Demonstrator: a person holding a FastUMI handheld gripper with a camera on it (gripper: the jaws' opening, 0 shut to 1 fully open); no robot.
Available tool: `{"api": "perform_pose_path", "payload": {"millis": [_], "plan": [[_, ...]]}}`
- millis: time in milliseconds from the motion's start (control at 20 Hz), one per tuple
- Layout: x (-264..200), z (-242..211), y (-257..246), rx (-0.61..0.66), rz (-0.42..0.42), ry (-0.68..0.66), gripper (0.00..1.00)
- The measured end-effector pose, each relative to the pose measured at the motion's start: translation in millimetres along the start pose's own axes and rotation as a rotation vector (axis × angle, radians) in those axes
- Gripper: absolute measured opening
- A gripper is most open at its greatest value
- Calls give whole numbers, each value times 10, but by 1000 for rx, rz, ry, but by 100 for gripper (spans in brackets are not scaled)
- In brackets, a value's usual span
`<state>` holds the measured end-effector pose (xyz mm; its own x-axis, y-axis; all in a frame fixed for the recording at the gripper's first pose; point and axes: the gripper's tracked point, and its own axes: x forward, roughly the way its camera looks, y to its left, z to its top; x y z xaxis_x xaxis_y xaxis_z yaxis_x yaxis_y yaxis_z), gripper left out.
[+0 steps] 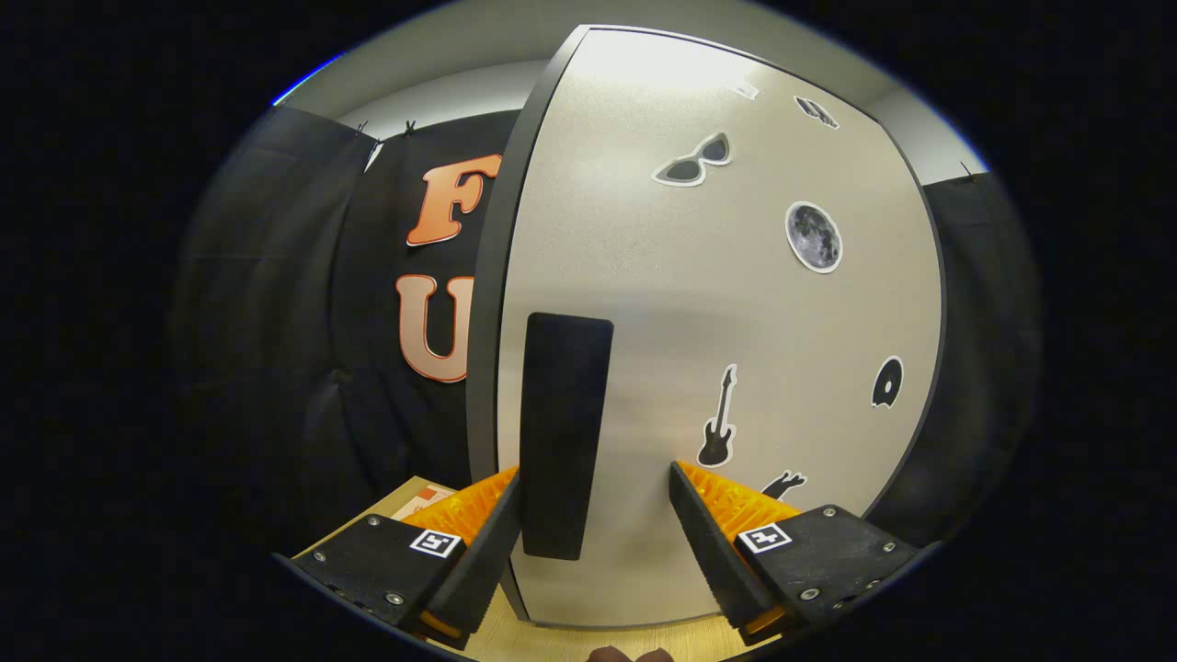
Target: Open the shoe cabinet door, grab the shoes and put them into the shoe cabinet, then close the shoe cabinet door.
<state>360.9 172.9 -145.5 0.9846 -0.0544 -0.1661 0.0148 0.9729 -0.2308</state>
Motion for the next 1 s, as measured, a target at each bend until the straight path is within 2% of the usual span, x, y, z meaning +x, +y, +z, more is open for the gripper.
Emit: {"api": "perform_pose_path", "payload": {"millis": [200,500,750,1000], "plan": [[-291,163,14,11,15,-36,94],[-1093,255,-97,-24,8,-60,95],[-1742,169,-447,-54,-42,-25,95],[-2344,163,-818,-8,-65,-38,95]]}}
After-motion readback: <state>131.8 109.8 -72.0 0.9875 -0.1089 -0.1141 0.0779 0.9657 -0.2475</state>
